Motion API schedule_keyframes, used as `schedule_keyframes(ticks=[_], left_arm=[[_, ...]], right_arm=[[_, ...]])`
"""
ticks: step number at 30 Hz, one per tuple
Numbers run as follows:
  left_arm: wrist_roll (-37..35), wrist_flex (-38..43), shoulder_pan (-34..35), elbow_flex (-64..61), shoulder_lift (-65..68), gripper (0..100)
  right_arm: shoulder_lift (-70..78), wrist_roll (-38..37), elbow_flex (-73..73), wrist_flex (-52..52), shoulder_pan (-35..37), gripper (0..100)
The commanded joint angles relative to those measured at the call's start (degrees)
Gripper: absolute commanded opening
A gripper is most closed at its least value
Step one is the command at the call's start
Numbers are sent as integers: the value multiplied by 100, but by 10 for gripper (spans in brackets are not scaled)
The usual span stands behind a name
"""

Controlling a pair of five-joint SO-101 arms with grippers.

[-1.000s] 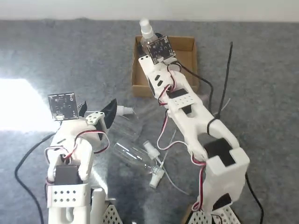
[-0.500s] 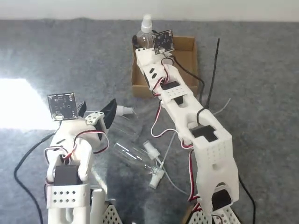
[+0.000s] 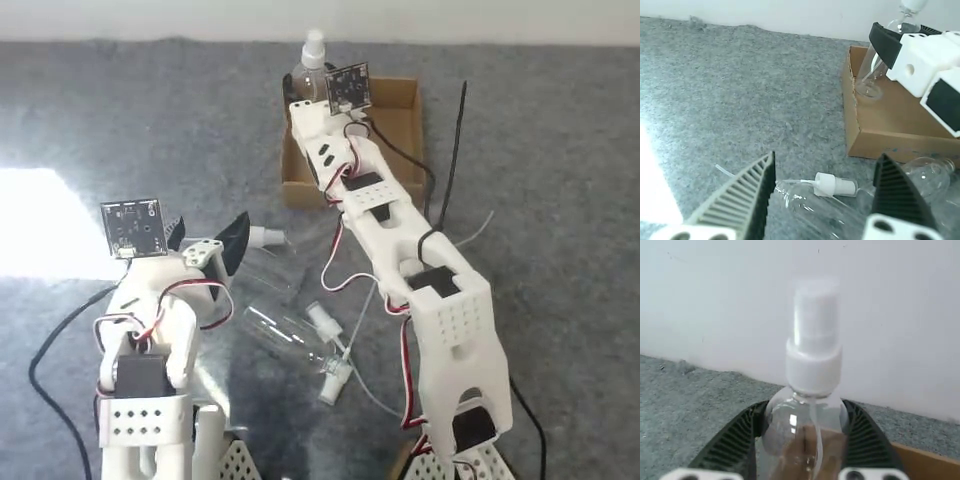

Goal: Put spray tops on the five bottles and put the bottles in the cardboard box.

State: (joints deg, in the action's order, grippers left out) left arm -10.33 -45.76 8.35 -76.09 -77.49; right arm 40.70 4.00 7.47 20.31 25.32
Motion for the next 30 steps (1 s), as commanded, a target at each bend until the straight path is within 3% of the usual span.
schedule_keyframes(ticks=[1, 12, 23, 30], left_arm=[[-53, -97, 18, 127, 18, 294], [-53, -466, -26, 242, -62, 294], [-53, -1380, -132, -453, -2752, 294], [-53, -1512, -123, -321, -2611, 294]], right_arm=[[-92, 18, 220, 154, -40, 84], [-233, 9, -264, 295, -268, 84], [303, 9, 237, 822, -330, 84], [1024, 0, 1037, 822, -251, 84]])
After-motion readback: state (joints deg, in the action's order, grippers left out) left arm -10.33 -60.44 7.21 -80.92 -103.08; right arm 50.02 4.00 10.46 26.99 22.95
